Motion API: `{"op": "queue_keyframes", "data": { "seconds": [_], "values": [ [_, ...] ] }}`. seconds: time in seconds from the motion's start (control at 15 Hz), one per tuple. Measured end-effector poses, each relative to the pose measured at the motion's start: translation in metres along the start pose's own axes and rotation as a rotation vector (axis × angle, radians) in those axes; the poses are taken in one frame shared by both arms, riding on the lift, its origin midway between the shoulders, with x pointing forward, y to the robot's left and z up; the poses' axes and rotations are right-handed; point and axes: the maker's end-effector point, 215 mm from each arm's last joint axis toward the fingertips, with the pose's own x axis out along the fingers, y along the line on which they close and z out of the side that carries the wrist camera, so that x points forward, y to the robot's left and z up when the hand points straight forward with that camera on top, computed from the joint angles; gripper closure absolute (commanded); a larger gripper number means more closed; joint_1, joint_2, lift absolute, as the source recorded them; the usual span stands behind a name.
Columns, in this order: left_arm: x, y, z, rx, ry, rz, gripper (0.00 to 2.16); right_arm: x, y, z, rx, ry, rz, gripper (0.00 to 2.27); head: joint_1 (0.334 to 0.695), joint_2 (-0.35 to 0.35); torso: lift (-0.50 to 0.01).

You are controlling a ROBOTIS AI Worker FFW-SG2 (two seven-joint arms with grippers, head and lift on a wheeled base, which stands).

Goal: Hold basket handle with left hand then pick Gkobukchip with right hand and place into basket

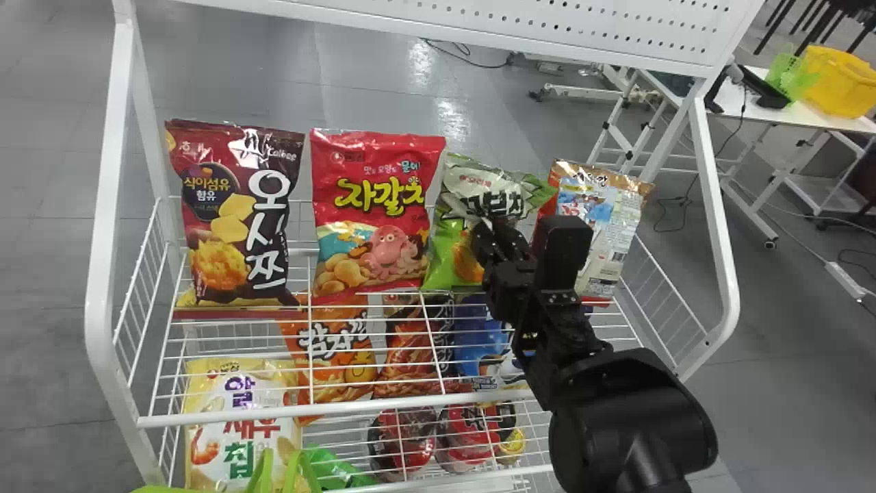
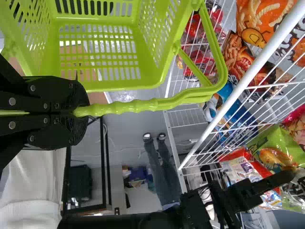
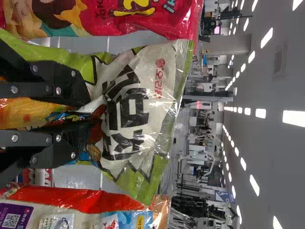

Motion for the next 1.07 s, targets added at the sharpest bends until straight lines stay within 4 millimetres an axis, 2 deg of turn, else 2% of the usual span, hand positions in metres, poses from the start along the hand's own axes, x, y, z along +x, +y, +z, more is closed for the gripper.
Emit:
{"op": "queue_keyframes", "data": {
  "seconds": [0.53,1.07],
  "values": [
    [0.004,-0.003,-0.002,0.01,0.013,-0.004,1.79,-0.021,-0.016,0.016,0.011,-0.044,-0.035,1.65,0.695,-0.337,-0.032],
    [0.012,-0.011,-0.008,0.024,0.032,-0.012,1.79,-0.048,-0.032,0.043,0.043,-0.083,-0.038,1.65,0.695,-0.35,-0.032]
  ]
}}
